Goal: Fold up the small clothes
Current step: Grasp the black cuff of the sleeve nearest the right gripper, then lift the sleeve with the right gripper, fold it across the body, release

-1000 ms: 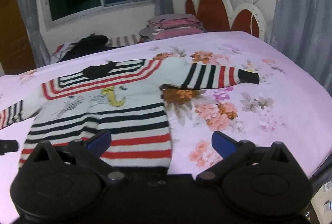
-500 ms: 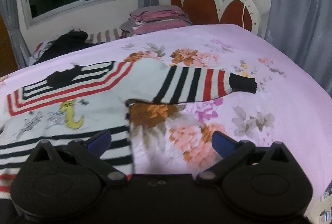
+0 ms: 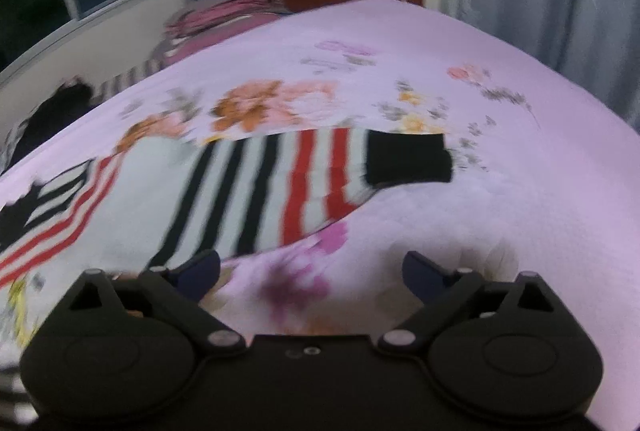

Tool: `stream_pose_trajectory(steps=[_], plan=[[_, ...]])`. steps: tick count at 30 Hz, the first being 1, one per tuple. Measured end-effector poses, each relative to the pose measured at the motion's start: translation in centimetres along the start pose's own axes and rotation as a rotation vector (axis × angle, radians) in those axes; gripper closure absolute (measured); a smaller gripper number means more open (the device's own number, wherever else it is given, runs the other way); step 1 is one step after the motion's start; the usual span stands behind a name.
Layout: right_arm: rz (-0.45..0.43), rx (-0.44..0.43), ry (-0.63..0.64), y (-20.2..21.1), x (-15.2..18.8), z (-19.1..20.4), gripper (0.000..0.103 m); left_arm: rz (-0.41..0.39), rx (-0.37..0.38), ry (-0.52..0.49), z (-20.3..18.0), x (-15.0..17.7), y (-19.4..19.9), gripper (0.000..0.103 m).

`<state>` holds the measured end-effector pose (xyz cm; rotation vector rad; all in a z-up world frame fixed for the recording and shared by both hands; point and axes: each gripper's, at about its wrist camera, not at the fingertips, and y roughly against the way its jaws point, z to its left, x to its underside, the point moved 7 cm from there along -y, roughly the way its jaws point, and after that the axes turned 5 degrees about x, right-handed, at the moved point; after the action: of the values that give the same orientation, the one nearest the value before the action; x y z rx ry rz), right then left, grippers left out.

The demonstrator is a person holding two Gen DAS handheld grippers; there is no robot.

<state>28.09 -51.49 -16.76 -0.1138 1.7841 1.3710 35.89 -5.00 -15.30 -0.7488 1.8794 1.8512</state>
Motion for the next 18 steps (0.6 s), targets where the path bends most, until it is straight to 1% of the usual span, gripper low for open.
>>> stream_pose_trajectory(steps=[2,6,8,10,12,13,14,15,16,17,18], plan=[[0.017,0.003,-0.032,-1.7,-0.7,-0.8,0.012,0.006,-0.011,-0.001,-0.1,-0.1,-0.6,0.000],[0.047,0.022,-0.089,-4.5,-1.7,-1.9,0.015,0.022,-0.023,0.007,0.2,-0.5,-1.5,0.000],[0.058,0.023,-0.119,-6.0,-2.0,-2.3,0.023,0.021,-0.034,0.007,0.4,-0.8,-1.8,0.000],[0.056,0.032,-0.132,-7.1,-2.3,-2.5,0.024,0.014,-0.041,-0.002,0.4,-1.1,-1.9,0.000],[0.023,0.043,-0.120,-7.5,-2.8,-2.4,0.027,0.003,-0.041,-0.011,0.6,-1.4,-1.9,0.000],[0.013,0.054,-0.105,-7.7,-3.0,-2.3,0.036,-0.001,-0.040,-0.015,0.6,-1.5,-1.9,0.000],[0.007,0.060,-0.103,-7.9,-3.2,-2.3,0.046,-0.002,-0.040,-0.019,0.6,-1.6,-2.0,0.000],[-0.005,0.059,-0.102,-7.9,-3.4,-2.4,0.052,-0.001,-0.043,-0.020,0.7,-1.7,-2.0,0.000],[-0.012,0.047,-0.103,-8.0,-3.5,-2.3,0.065,0.000,-0.046,-0.018,0.8,-1.8,-2.0,0.000],[-0.013,0.031,-0.104,-8.0,-3.6,-2.2,0.074,-0.005,-0.042,-0.015,0.8,-1.9,-2.0,0.000],[-0.016,0.019,-0.106,-8.0,-3.7,-2.1,0.078,-0.016,-0.037,-0.013,0.8,-2.0,-1.9,0.000]])
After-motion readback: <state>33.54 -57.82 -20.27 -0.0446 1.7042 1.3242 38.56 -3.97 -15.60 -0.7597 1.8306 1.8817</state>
